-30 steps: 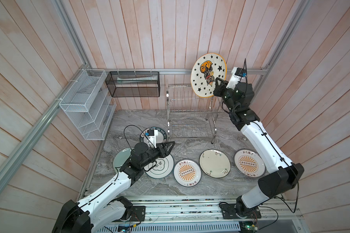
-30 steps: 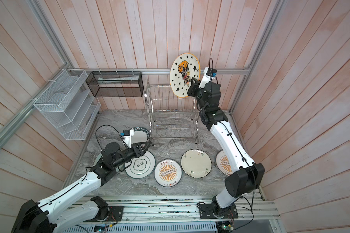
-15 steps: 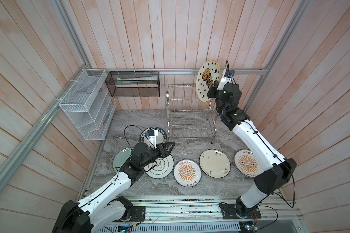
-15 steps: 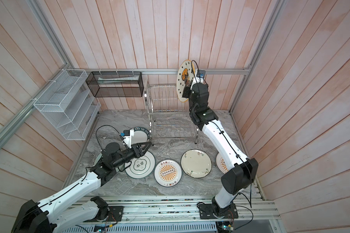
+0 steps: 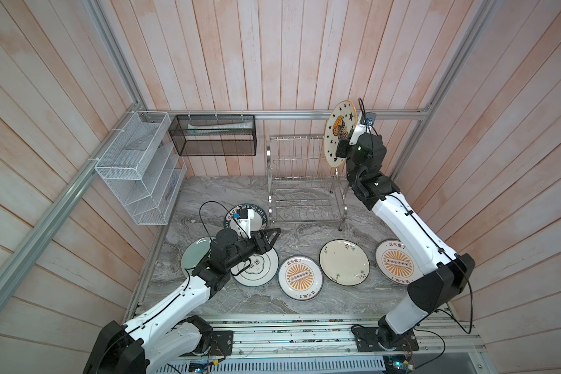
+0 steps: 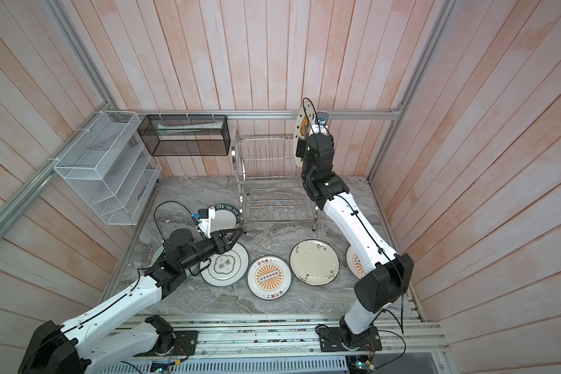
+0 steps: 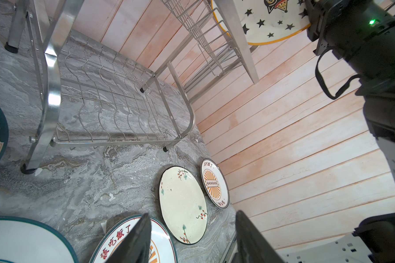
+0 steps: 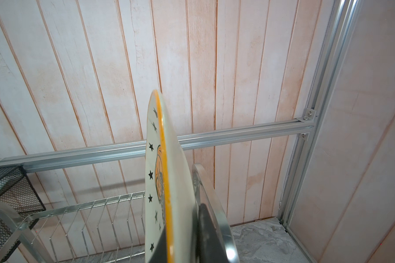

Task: Load plates into a dish rack
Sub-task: Place the plate on the dish rack.

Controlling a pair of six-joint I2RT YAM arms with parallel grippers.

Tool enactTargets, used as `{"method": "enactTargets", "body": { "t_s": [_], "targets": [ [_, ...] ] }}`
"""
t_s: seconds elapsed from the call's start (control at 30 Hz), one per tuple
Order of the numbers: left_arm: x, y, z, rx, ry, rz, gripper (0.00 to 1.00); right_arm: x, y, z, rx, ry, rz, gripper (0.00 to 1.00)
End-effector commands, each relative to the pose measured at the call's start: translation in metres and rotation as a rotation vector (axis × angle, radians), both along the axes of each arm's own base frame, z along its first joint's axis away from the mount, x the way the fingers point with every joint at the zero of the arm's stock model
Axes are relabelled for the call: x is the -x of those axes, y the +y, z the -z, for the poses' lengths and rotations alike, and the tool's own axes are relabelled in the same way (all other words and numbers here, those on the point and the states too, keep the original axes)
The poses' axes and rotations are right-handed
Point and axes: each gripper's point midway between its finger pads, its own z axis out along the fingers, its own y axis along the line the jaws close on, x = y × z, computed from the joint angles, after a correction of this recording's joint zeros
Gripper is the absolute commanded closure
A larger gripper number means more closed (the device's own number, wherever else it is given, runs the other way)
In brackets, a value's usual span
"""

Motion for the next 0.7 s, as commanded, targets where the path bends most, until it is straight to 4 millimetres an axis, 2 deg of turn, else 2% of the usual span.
{"method": "enactTargets", "body": {
  "t_s": [0.0,0.33,0.67],
  "targets": [
    [0.002,-0.0027,-0.007,0.01,-0.012,0.015,0.41,0.0312,-0.0188,-0.0792,-0.101,-0.236,0.035,1.0],
    [0.0018,-0.0021,-0.0067,0.009,-0.014,0.012,0.4,0.0324,-0.0206,-0.082,-0.031,-0.246,0.08,1.0],
    [-0.0004,-0.0054,-0.0048,0.013,-0.007,0.02,0.4,0.0308,-0.0212,-0.0754,0.034,-0.229,0.121,1.0]
  ]
}}
